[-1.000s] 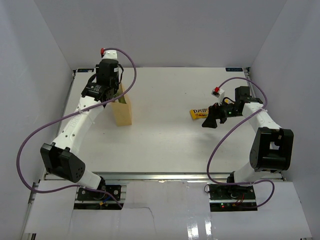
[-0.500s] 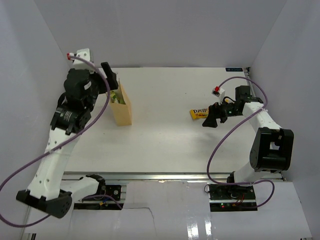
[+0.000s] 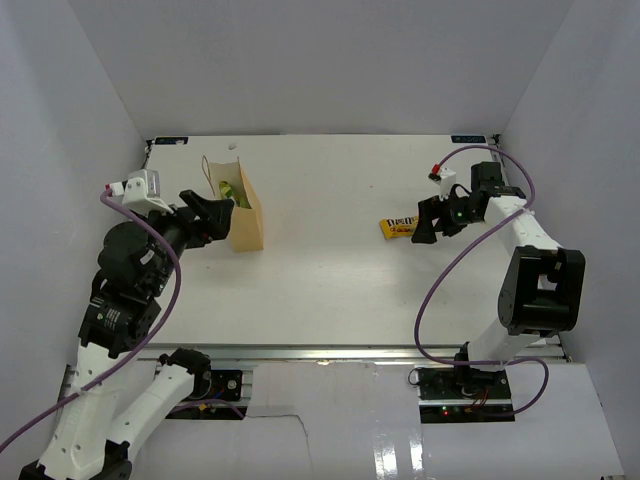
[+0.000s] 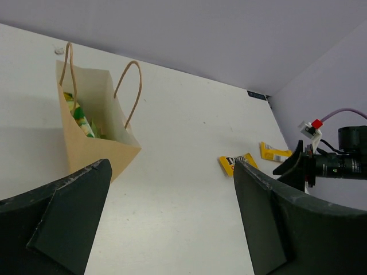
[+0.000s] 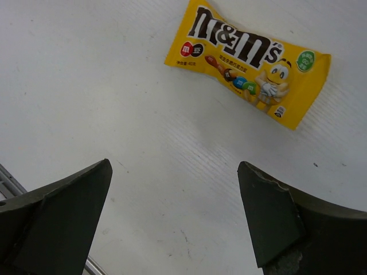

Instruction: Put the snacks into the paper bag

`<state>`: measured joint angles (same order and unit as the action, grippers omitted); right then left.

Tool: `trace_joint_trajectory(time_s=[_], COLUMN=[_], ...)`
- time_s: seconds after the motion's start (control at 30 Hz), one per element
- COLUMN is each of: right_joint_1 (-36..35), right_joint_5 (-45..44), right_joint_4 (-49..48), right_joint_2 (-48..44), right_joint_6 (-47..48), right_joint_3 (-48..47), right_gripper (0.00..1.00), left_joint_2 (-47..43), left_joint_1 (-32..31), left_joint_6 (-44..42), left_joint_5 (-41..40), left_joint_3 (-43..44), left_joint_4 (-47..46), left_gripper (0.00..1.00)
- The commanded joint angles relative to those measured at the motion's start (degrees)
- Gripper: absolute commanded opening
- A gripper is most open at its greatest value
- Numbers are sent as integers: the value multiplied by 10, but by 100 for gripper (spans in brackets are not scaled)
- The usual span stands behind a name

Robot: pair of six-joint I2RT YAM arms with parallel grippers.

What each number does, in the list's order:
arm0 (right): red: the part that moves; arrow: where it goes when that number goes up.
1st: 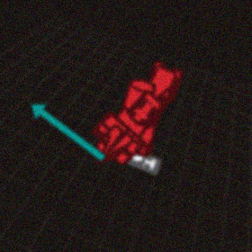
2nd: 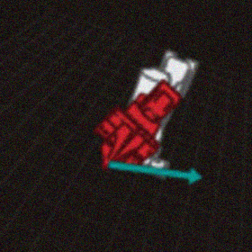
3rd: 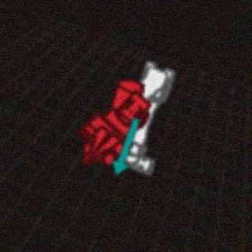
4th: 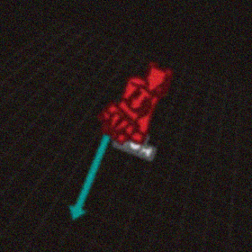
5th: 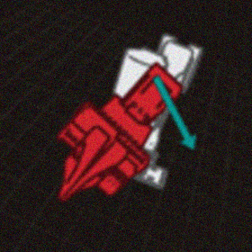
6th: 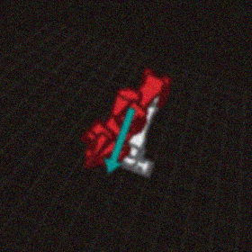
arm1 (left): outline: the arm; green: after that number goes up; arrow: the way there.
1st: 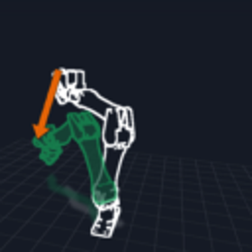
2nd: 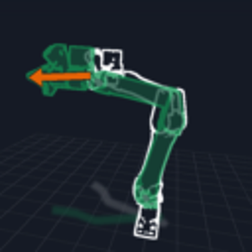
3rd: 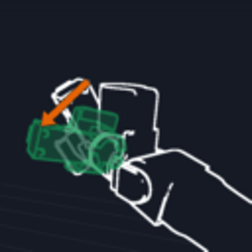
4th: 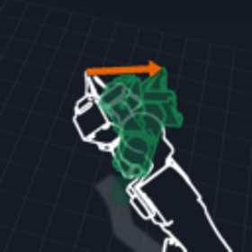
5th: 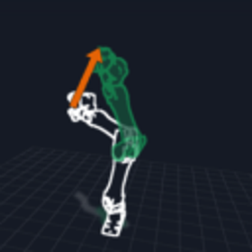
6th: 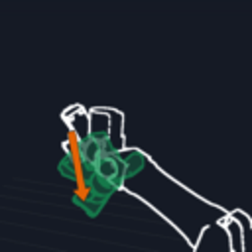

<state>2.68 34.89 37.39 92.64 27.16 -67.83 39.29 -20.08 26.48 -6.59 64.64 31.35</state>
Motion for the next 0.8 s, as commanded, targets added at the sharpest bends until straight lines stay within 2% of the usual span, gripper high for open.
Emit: trace_joint_trajectory(time_s=[0.0, 0.2, 0.77], right_joint_1=[2, -6, -9], right_joint_5=[-49, -137, -122], right_joint_4=[-27, -64, -55], right_joint_2=[3, 7, 32], right_joint_6=[-37, -90, -92], right_joint_3=[-23, -11, -25], right_gripper=[96, 93, 93], left_joint_2=[-25, -56, -62], left_joint_1=[-1, -1, -1], left_joint_6=[38, 57, 72], left_joint_5=[29, 33, 46], left_joint_3=[-24, -62, -89], left_joint_4=[-1, -3, -19], left_gripper=[98, 98, 98])
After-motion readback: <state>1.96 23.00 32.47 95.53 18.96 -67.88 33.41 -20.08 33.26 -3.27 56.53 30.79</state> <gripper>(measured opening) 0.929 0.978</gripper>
